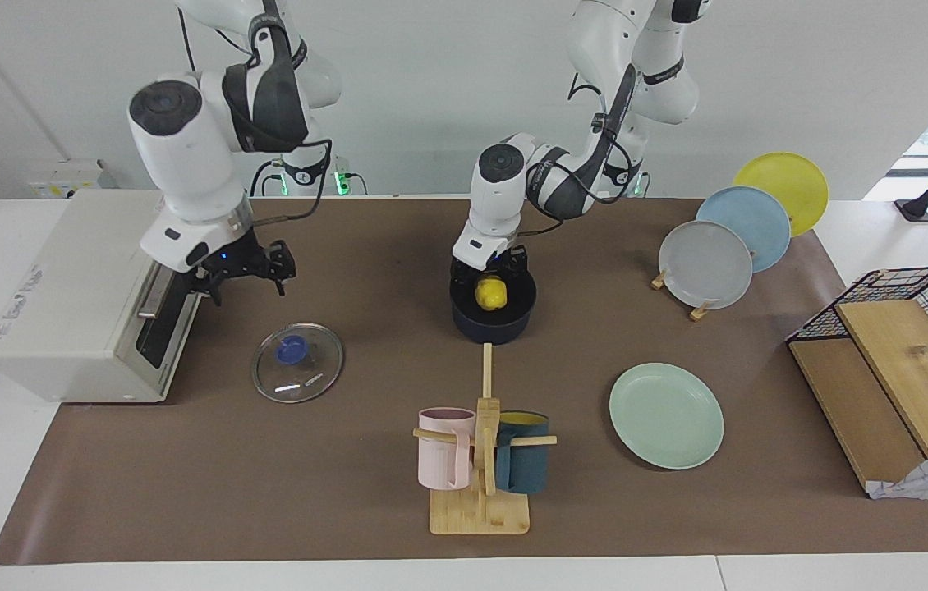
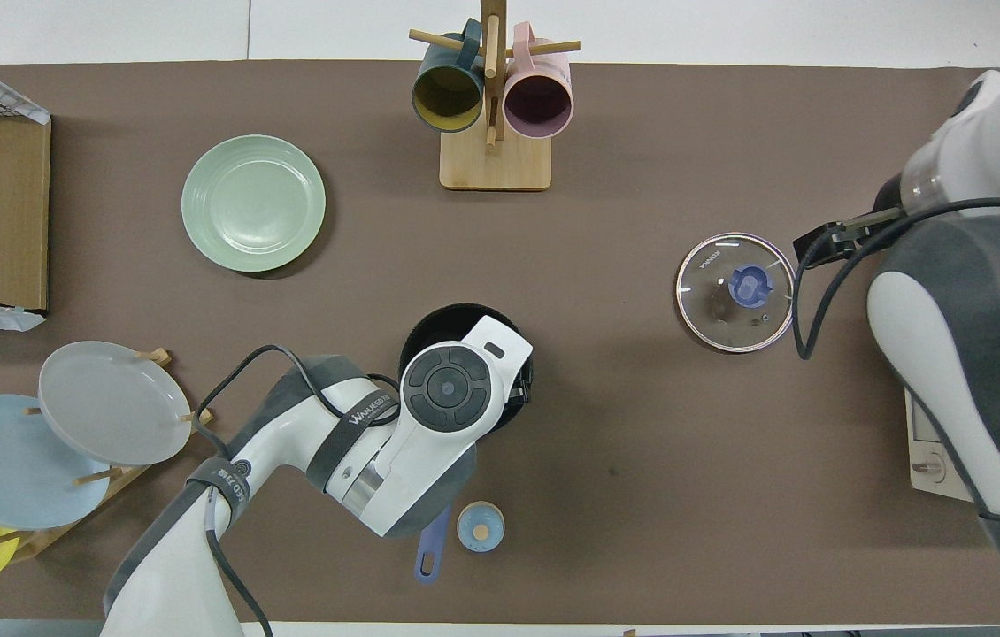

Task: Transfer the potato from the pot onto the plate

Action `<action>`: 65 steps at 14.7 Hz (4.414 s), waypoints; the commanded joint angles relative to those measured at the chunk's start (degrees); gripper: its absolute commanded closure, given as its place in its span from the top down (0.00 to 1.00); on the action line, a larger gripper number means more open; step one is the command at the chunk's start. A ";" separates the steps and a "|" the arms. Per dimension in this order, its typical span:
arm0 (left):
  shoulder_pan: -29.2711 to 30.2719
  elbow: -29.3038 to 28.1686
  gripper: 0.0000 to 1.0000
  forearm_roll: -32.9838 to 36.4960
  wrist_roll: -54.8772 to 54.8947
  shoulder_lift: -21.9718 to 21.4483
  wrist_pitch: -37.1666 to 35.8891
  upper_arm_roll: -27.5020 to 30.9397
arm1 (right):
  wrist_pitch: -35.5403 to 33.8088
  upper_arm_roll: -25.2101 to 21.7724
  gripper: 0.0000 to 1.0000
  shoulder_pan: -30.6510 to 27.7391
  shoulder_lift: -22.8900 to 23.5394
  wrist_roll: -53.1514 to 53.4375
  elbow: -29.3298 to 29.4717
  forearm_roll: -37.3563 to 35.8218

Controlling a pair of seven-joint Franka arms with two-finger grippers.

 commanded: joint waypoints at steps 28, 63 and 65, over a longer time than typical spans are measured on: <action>35.41 40.47 0.00 -0.18 43.21 14.71 -25.84 1.61 | -9.14 -0.97 1.00 -5.10 -4.67 4.05 2.04 2.47; 38.05 23.78 1.00 3.25 42.96 -17.34 -43.48 1.97 | -7.82 -0.80 1.00 -5.01 -4.85 3.43 1.87 2.38; 38.14 26.76 1.00 1.68 42.87 -15.85 -44.79 1.79 | -7.82 -0.80 1.00 -5.01 -4.85 3.43 1.87 2.38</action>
